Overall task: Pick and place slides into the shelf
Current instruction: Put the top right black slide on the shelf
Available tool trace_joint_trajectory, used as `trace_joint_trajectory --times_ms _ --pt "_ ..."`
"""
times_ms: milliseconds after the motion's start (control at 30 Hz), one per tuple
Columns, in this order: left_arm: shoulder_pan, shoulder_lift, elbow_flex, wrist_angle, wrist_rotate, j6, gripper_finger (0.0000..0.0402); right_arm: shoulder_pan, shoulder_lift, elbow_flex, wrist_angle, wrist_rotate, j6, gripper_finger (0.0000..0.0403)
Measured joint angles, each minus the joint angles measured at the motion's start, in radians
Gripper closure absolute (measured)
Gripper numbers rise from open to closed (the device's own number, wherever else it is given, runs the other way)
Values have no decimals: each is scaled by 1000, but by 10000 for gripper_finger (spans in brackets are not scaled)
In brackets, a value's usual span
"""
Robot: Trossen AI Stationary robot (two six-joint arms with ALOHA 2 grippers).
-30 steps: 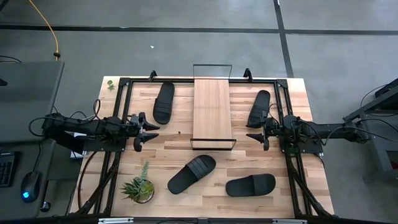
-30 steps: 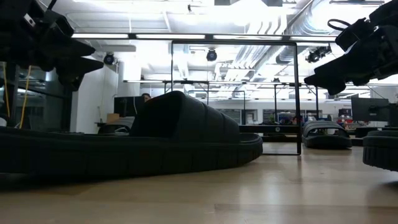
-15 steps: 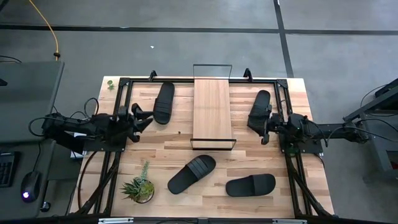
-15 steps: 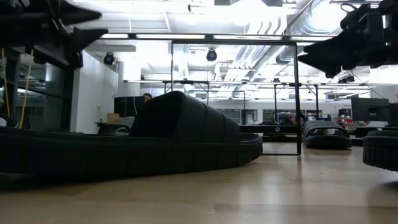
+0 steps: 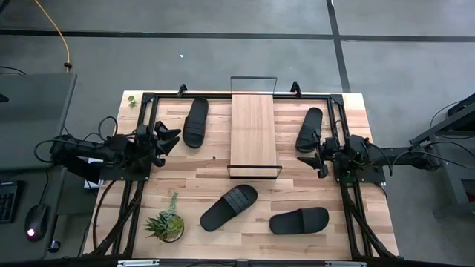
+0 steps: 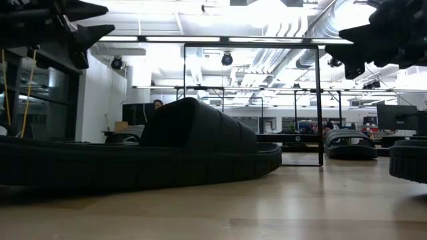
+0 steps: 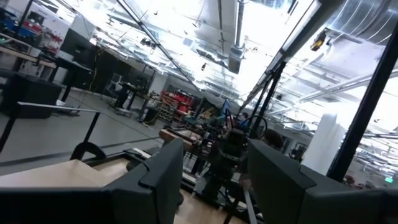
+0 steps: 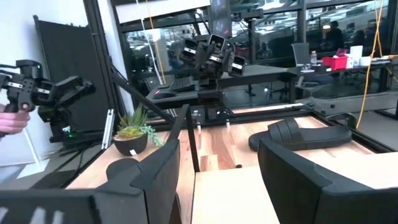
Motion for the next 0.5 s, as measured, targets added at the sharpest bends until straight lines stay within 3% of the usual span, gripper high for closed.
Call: trace_joint_trajectory --times_ms 500 --pt "0 0 6 -14 -15 37 236 -2 1 36 9 48 30 196"
